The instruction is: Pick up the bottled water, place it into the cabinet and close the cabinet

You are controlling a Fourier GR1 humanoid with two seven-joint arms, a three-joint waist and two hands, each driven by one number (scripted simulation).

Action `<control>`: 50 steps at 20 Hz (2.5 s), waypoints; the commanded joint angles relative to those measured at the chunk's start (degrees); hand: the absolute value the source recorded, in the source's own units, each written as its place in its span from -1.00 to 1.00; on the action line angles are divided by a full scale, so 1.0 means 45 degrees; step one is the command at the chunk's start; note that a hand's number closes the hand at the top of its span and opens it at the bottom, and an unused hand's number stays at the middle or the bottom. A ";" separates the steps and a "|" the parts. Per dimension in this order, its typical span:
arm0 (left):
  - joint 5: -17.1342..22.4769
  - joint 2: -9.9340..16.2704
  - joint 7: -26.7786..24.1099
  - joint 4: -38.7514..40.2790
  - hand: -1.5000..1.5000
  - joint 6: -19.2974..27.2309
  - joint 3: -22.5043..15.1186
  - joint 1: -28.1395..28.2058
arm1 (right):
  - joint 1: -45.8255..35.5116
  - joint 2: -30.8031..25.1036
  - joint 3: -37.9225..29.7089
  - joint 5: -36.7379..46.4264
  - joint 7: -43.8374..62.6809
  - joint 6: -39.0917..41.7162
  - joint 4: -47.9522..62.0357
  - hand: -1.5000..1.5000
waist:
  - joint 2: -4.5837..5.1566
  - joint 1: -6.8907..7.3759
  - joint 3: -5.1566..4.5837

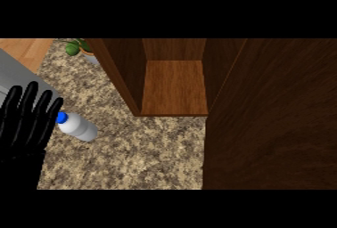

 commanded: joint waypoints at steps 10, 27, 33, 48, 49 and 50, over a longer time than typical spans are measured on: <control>-0.1742 -0.0157 0.2411 -0.3014 -1.00 0.1374 -0.1977 0.0939 | 0.1178 -0.0275 -0.0989 -0.1900 0.1613 0.0448 -0.2793 -1.00 | -0.0017 -0.0058 0.0002; -0.2174 0.0050 0.2190 -0.3117 -1.00 0.2150 -0.1088 0.1864 | 0.2055 0.0085 -0.1074 -0.2186 0.1637 0.0800 -0.3241 -1.00 | -0.0069 -0.0114 -0.0015; -0.1044 0.0297 0.1023 -0.2195 -1.00 0.1672 0.0450 0.2486 | 0.2440 -0.0136 -0.1659 -0.2545 0.1479 0.1112 -0.3371 -1.00 | -0.0030 -0.0101 -0.0026; 0.0948 0.1543 -0.2768 0.3472 -1.00 -0.1093 0.3521 0.2451 | 0.2825 0.0069 -0.1877 -0.2624 0.0612 0.1535 -0.2922 -1.00 | 0.0024 -0.0111 -0.0043; 0.0695 0.1728 -0.3158 0.4286 -1.00 -0.0993 0.3892 0.1915 | 0.3171 -0.0255 -0.2456 -0.3264 -0.0129 0.2295 -0.2507 -1.00 | 0.0014 -0.0288 -0.0032; 0.1086 0.1752 -0.3207 0.4356 -1.00 -0.1342 0.3913 0.2181 | 0.3666 -0.0171 -0.2551 -0.3548 -0.0037 0.2294 -0.2789 -1.00 | -0.0009 -0.0295 -0.0031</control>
